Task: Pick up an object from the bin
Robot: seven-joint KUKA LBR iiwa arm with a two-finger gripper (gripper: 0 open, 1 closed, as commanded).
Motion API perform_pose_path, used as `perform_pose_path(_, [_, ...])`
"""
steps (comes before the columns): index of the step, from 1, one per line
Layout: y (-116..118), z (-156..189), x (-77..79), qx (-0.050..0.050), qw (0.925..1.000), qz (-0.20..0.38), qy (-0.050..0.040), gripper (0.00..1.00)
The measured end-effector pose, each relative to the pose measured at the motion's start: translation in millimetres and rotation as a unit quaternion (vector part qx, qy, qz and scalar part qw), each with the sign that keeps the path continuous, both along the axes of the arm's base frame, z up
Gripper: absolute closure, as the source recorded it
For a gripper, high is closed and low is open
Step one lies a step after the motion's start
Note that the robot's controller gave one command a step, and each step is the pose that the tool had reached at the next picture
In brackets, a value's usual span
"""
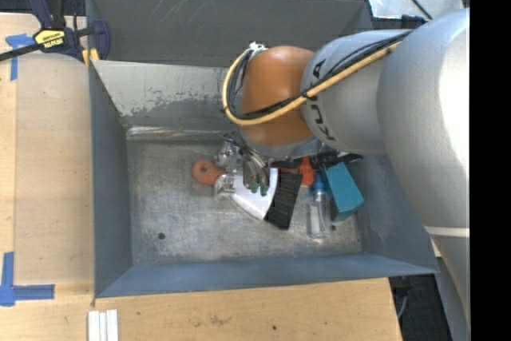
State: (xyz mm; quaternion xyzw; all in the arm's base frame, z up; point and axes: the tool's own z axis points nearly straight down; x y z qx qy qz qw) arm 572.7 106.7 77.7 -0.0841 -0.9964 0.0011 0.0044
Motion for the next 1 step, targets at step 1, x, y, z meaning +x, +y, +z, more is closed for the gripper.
perform_pose_path(1, [0.0,0.0,0.1,0.000,1.0000,0.000,-0.0003,1.00])
